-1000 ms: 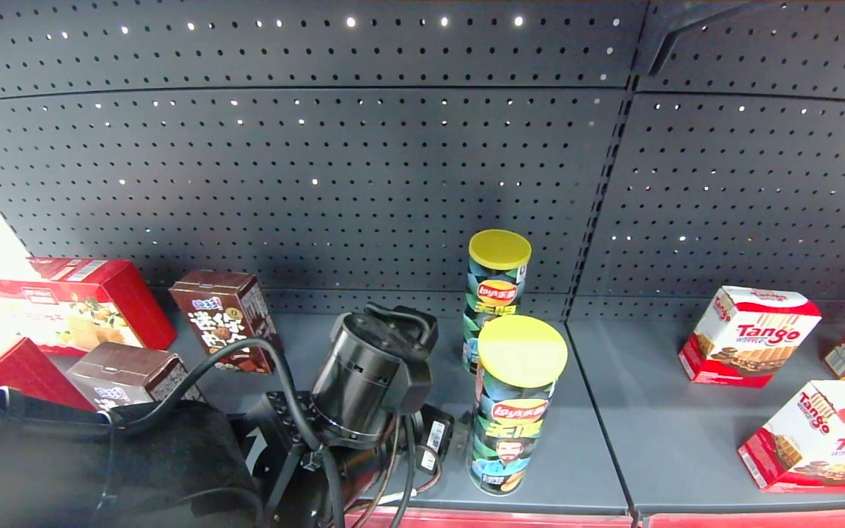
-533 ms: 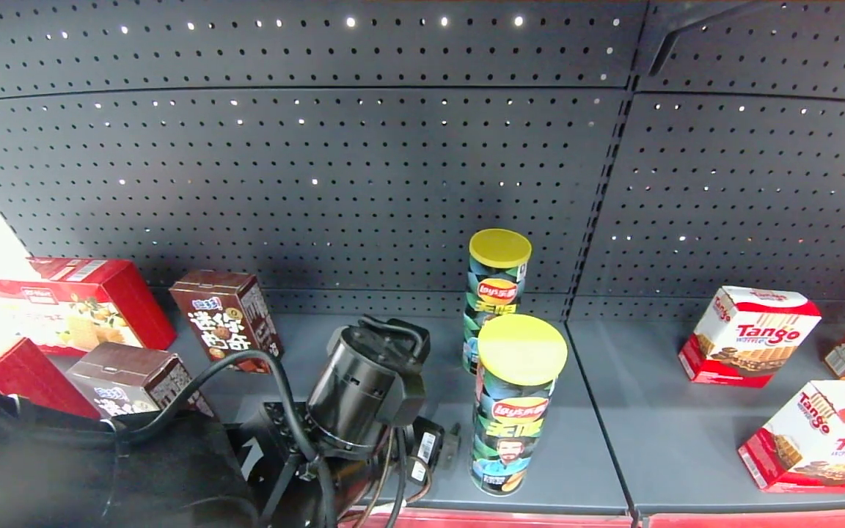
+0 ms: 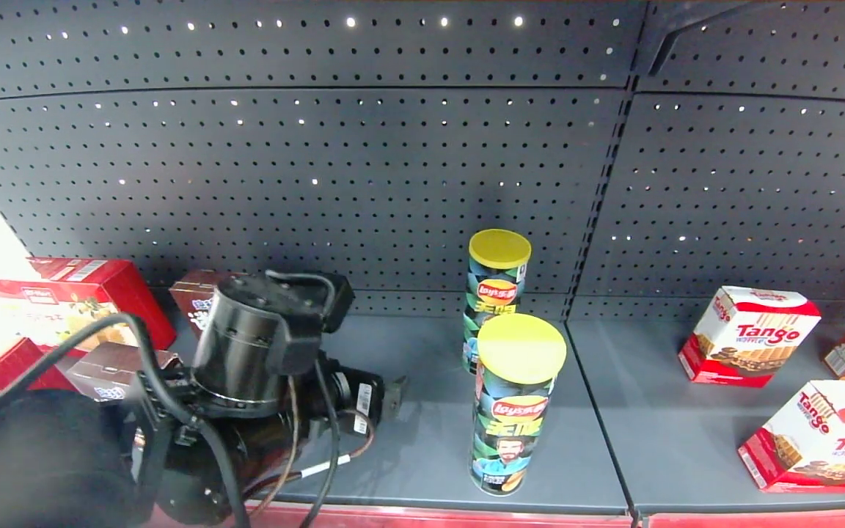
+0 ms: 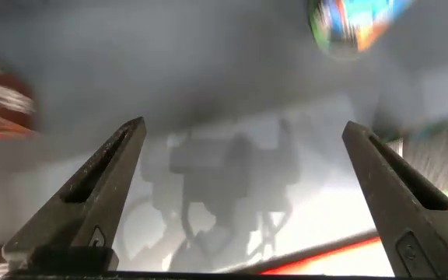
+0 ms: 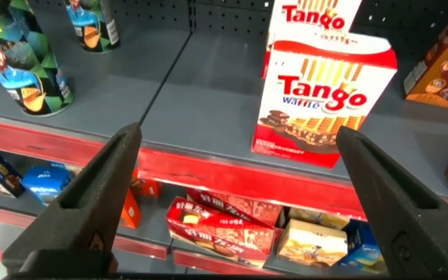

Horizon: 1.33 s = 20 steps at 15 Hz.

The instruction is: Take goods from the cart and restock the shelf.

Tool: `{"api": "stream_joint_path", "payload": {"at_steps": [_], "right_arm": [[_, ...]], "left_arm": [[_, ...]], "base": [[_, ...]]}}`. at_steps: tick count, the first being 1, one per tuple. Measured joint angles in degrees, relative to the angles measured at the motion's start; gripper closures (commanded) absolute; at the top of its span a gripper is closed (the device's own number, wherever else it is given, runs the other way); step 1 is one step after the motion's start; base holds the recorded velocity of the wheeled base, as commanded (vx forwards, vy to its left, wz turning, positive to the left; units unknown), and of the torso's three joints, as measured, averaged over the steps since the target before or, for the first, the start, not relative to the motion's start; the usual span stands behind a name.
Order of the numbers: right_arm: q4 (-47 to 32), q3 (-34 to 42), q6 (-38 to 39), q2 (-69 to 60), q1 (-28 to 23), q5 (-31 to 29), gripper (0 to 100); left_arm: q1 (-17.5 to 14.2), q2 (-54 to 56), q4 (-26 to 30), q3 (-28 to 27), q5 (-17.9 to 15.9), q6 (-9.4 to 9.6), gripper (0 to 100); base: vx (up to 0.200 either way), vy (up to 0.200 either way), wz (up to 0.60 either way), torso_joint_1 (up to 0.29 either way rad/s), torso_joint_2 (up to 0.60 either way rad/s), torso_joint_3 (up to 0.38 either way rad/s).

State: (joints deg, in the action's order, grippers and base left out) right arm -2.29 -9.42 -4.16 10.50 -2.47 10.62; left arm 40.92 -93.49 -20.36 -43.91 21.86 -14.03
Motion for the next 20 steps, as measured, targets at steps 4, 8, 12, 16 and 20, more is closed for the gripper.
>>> {"api": "stream_joint_path", "payload": {"at_steps": [4, 8, 12, 16, 20], "right_arm": [[0.0, 0.5, 0.0, 0.0, 0.0, -0.4, 0], [0.0, 0.9, 0.0, -0.3, -0.4, -0.4, 0], [0.0, 1.7, 0.0, -0.5, -0.4, -0.4, 0], [0.0, 1.8, -0.1, -0.2, -0.2, -0.4, 0], [0.0, 2.3, -0.1, -0.4, -0.1, -0.4, 0]], "left_arm": [[-3.6, 5.3, -3.2, -1.3, -0.7, 0.21, 0], [-7.6, 10.3, -3.3, -0.7, -1.5, 0.33, 0], [-12.6, 19.4, -3.3, 5.6, -3.4, 2.18, 0], [-23.6, 31.3, -3.6, 15.9, -9.2, 8.27, 0], [-31.7, 41.8, -3.5, 21.0, -10.9, 10.4, 0]], "base": [[0.0, 0.0, 0.0, 0.0, 0.0, 0.0], [0.0, 0.0, 0.0, 0.0, 0.0, 0.0], [0.0, 0.0, 0.0, 0.0, 0.0, 0.0], [0.0, 0.0, 0.0, 0.0, 0.0, 0.0], [0.0, 0.0, 0.0, 0.0, 0.0, 0.0]]}}
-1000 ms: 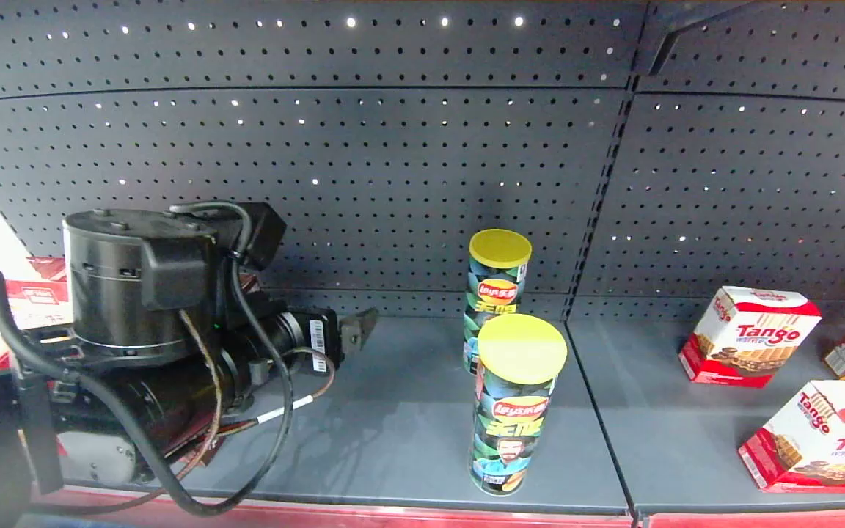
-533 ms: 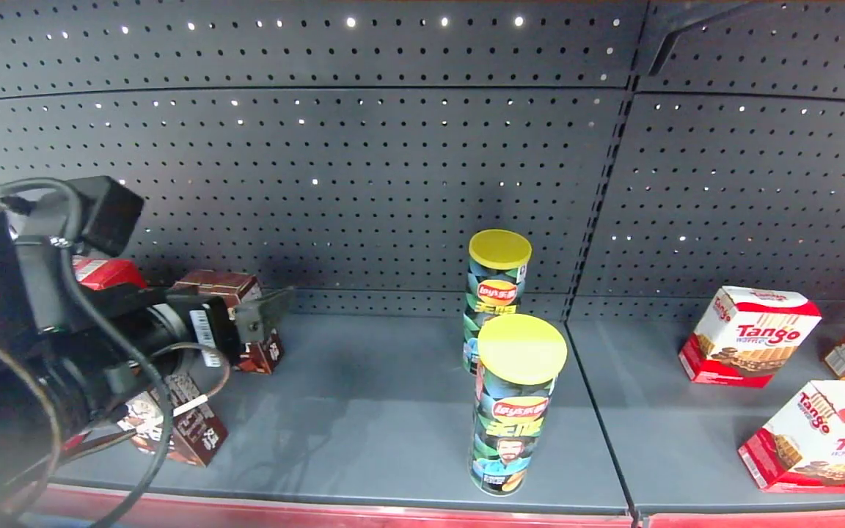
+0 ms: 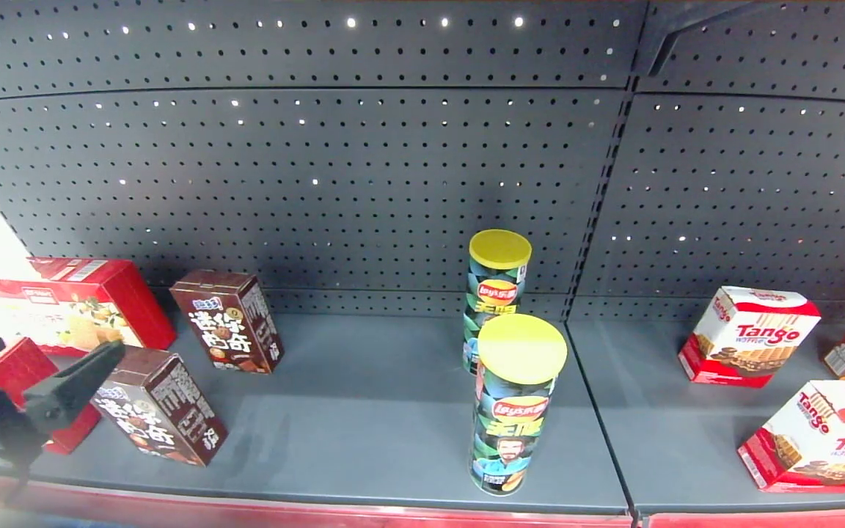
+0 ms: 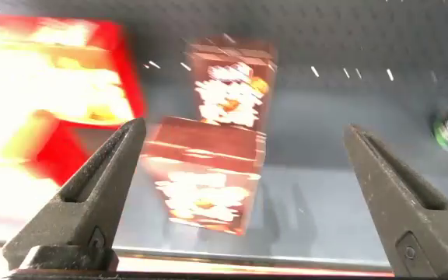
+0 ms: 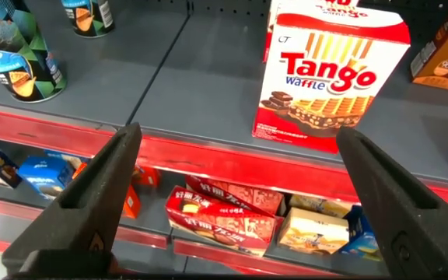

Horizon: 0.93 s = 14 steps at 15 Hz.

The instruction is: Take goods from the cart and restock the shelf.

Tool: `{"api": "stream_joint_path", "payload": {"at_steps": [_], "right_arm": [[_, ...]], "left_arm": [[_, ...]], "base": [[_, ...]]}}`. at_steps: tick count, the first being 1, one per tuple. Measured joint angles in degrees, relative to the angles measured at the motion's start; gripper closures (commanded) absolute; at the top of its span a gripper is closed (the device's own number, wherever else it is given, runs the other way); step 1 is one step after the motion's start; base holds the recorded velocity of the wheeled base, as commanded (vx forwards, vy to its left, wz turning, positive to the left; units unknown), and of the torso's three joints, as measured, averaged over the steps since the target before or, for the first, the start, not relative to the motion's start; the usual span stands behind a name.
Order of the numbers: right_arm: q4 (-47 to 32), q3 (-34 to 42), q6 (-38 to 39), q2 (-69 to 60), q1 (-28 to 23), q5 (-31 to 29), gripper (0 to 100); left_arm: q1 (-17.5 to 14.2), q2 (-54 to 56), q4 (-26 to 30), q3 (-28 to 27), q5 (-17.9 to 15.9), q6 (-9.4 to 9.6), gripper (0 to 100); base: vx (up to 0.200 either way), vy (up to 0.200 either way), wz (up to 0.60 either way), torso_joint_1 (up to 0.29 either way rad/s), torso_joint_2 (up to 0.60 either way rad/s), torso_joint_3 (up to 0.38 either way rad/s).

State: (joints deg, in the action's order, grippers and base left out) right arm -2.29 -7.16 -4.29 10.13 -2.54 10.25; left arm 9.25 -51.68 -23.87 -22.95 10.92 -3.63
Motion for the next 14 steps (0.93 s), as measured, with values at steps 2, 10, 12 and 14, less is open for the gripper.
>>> {"api": "stream_joint_path", "payload": {"at_steps": [2, 10, 12, 14], "right_arm": [[0.0, -0.2, -0.1, -0.1, 0.0, 0.0, 0], [0.1, 1.7, -0.1, -1.4, -0.2, 0.1, 0], [0.1, 3.4, -0.1, -2.8, -0.2, 0.0, 0], [0.8, 4.7, 0.0, -4.4, -0.1, 0.0, 0]], "left_arm": [[-3.4, 4.7, 0.1, 1.5, -0.1, -0.06, 0], [-6.3, 29.1, 12.7, 13.5, 0.2, 5.6, 0], [-7.3, 37.9, 22.8, 13.9, 0.2, 5.81, 0], [-8.5, 45.3, 31.0, 14.4, -0.1, 5.46, 0]], "base": [[0.0, 0.0, 0.0, 0.0, 0.0, 0.0], [0.0, 0.0, 0.0, 0.0, 0.0, 0.0], [0.0, 0.0, 0.0, 0.0, 0.0, 0.0], [0.0, 0.0, 0.0, 0.0, 0.0, 0.0]]}}
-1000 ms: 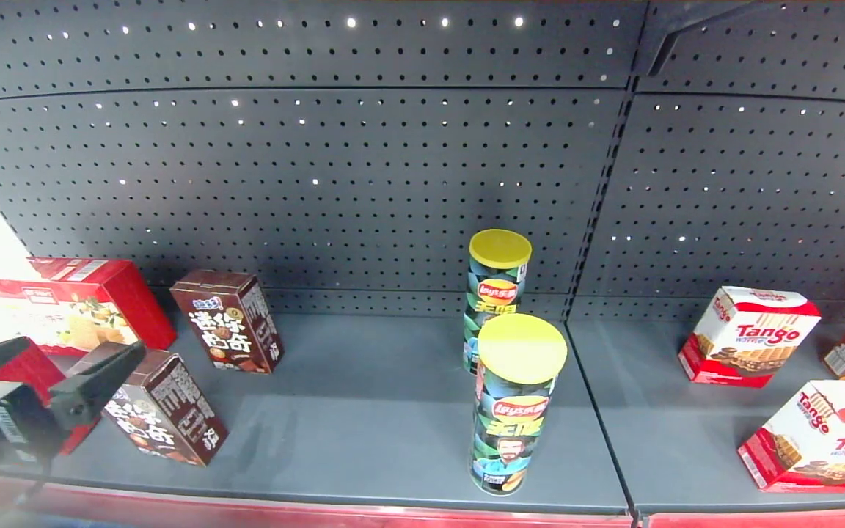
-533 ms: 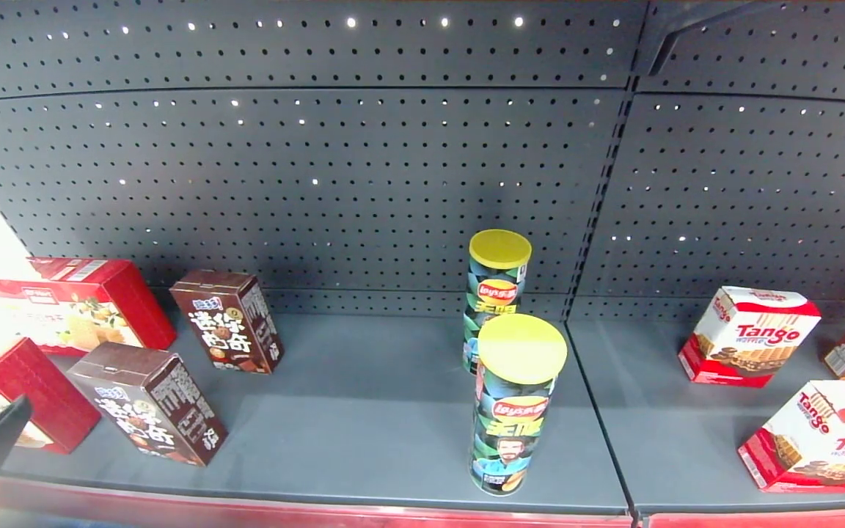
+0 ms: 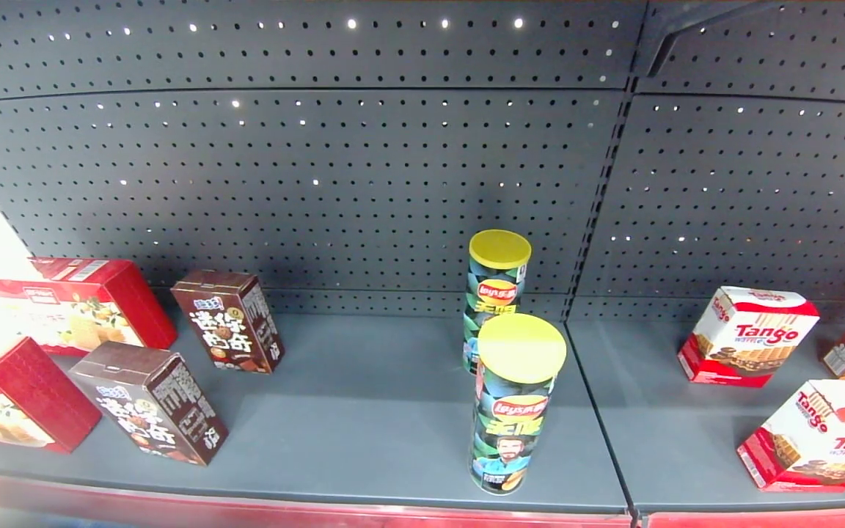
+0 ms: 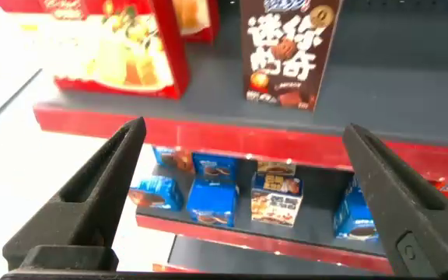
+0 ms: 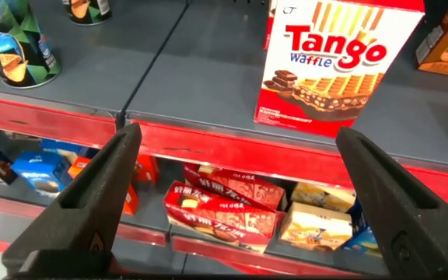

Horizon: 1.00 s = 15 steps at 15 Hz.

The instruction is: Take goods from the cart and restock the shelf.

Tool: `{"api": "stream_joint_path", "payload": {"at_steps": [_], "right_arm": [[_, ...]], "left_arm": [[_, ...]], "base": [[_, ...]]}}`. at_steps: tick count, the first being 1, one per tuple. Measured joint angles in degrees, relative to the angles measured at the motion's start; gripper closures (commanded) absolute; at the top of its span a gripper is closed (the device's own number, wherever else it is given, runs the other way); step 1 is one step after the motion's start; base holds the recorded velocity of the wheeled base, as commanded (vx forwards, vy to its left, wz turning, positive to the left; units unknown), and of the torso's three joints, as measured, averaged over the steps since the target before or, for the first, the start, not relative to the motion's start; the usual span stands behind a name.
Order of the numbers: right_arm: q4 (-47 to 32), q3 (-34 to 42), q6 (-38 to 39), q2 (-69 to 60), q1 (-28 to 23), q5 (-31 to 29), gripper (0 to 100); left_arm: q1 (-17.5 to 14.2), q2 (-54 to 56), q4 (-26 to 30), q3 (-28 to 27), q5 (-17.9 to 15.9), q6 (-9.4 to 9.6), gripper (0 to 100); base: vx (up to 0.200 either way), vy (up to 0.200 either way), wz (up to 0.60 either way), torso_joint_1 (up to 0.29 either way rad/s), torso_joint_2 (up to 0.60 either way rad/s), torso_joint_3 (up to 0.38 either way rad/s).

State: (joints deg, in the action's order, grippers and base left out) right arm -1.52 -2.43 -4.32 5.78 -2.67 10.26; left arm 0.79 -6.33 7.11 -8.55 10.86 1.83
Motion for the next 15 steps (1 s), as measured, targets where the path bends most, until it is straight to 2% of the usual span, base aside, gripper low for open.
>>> {"api": "stream_joint_path", "payload": {"at_steps": [1, 3, 4, 7, 9, 13, 15], "right_arm": [[-0.1, 0.2, 0.0, -0.4, 0.0, 0.2, 0], [0.1, 0.4, 0.2, -0.9, 0.0, -1.7, 0], [0.1, 0.5, 0.3, -1.1, 0.0, -2.5, 0], [0.2, 0.5, 0.4, -1.3, 0.0, -2.7, 0], [0.7, 0.6, 1.3, -1.3, 0.0, -2.9, 0], [0.9, 0.7, 1.5, -1.4, 0.0, -3.2, 0], [1.0, 0.7, 1.6, -1.4, 0.0, -3.3, 0]], "left_arm": [[-0.4, 2.3, 0.8, 1.2, -0.6, 0.11, 0], [-0.7, 4.6, -3.4, 4.2, -3.0, 1.04, 0], [-0.8, 5.2, -3.6, 5.0, -4.3, 1.15, 0], [-0.8, 6.2, -3.9, 5.7, -9.4, 1.26, 0], [-0.9, 6.4, -4.0, 5.8, -11.3, 1.26, 0], [-0.9, 6.5, -4.0, 5.9, -12.0, 1.4, 0], [-0.9, 6.5, -4.0, 5.9, -12.0, 1.45, 0]], "base": [[0.0, 0.0, 0.0, 0.0, 0.0, 0.0], [0.0, 0.0, 0.0, 0.0, 0.0, 0.0], [0.0, 0.0, 0.0, 0.0, 0.0, 0.0], [0.0, 0.0, 0.0, 0.0, 0.0, 0.0], [0.0, 0.0, 0.0, 0.0, 0.0, 0.0], [0.0, 0.0, 0.0, 0.0, 0.0, 0.0], [-0.2, 0.0, 0.0, 0.005, 0.0, 0.002]]}}
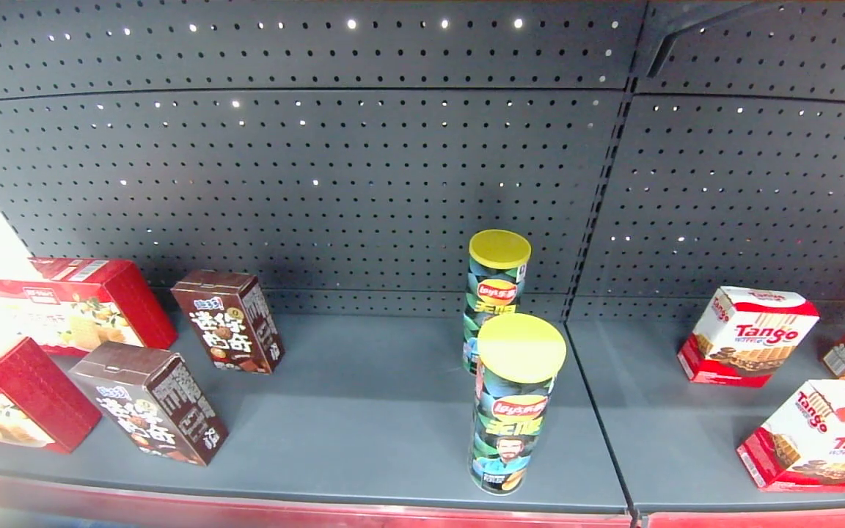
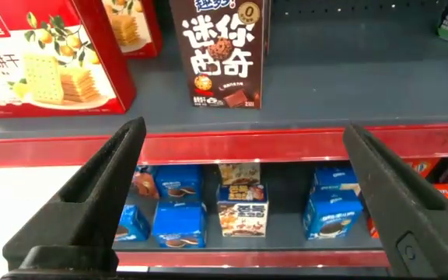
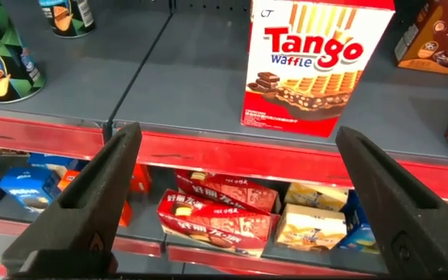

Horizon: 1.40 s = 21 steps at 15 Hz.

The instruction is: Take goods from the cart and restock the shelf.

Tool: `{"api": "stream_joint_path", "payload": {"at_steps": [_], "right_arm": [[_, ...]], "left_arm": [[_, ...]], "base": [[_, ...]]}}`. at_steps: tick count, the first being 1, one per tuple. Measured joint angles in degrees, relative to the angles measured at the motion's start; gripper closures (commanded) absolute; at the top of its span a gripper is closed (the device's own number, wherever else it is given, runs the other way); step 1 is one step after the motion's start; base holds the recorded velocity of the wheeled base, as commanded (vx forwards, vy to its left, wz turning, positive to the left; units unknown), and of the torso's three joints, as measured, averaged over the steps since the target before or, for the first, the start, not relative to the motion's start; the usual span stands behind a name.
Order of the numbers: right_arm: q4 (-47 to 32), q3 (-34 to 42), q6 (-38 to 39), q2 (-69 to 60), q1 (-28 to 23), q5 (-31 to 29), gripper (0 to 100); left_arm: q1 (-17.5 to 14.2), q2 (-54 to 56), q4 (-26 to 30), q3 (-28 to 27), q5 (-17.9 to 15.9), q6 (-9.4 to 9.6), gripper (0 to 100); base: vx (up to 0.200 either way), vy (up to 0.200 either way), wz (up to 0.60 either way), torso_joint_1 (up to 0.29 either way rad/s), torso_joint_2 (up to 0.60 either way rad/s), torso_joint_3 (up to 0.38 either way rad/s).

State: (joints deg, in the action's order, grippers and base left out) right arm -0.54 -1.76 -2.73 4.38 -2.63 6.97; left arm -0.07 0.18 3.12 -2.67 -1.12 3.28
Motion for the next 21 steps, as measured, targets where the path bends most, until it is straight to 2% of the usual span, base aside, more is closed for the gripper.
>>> {"api": "stream_joint_path", "payload": {"at_steps": [9, 21], "right_arm": [[-0.1, 0.0, -3.7, -0.1, 0.0, -0.2, 0], [-0.1, 0.0, -3.4, -0.1, 0.0, -0.1, 0]], "left_arm": [[0.0, 0.0, 0.0, 0.0, -0.1, -0.13, 0], [0.0, -0.1, 0.0, 0.0, 0.1, -0.28, 0]], "base": [[0.0, 0.0, -0.07, 0.0, 0.0, 0.001], [0.0, 0.0, 0.0, 0.0, 0.0, 0.0]]}}
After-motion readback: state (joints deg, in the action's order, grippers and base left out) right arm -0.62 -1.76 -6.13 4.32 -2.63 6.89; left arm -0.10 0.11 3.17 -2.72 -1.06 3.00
